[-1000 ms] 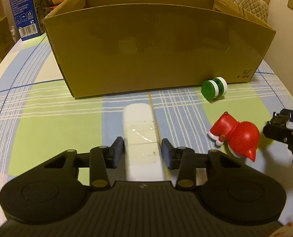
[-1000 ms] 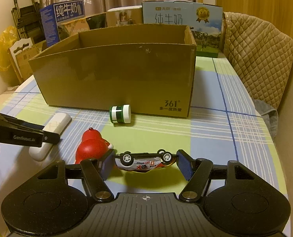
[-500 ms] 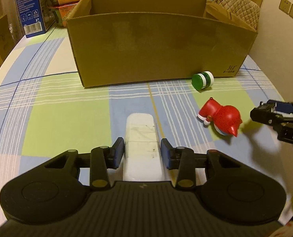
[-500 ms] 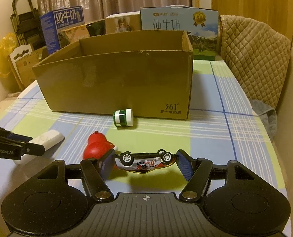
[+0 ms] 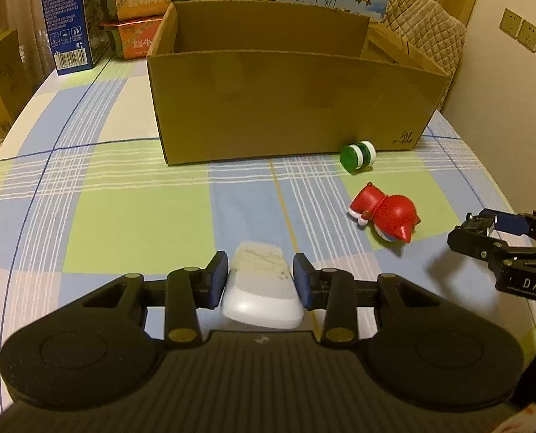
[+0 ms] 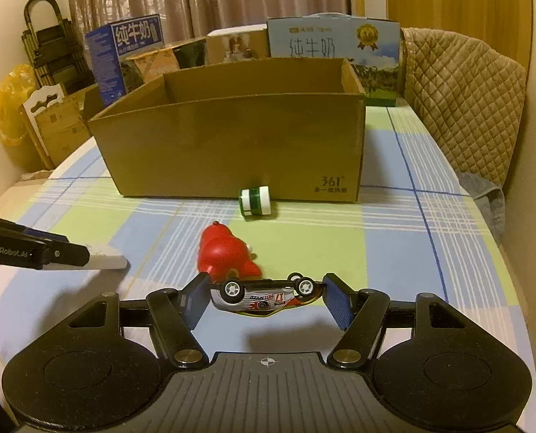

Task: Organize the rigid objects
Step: 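Lift the toy car with the right tool while the left tool lifts the white stick toward the box, then carry the toy car and white stick over the box and lower them inside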

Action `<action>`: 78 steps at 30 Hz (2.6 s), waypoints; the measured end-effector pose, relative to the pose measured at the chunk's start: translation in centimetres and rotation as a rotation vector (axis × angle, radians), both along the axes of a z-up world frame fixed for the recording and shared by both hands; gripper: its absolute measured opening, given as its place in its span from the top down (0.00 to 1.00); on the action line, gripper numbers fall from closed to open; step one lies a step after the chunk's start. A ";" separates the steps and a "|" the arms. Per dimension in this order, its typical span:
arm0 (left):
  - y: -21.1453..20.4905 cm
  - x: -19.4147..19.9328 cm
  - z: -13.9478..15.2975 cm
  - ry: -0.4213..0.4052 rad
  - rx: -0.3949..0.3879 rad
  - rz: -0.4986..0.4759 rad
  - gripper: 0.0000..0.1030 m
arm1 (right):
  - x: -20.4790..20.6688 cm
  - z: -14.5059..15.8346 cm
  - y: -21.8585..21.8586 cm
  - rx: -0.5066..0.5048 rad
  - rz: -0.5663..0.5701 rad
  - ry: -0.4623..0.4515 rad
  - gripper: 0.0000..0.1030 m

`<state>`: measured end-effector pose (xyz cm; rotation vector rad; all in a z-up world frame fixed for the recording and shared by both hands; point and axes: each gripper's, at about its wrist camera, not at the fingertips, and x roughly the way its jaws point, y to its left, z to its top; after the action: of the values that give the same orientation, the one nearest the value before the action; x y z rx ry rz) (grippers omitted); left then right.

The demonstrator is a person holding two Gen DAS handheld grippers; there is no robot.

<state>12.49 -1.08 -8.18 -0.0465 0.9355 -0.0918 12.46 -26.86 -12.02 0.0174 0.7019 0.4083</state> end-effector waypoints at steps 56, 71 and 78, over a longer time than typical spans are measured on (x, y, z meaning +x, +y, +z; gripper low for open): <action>-1.5 0.3 3.8 -0.032 0.019 -0.089 0.66 | -0.7 4.2 0.8 0.031 -0.006 -0.082 0.38; -0.6 1.3 8.7 -0.134 -0.008 -0.082 0.66 | 1.0 8.9 2.3 0.018 0.005 -0.114 0.38; 0.2 2.1 10.0 -0.160 -0.018 -0.077 0.66 | 2.1 10.3 3.0 0.011 0.020 -0.139 0.38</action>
<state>14.62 -0.88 1.79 -0.0197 0.7767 -0.1731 14.57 -23.90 -1.68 -0.0078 0.5630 0.4279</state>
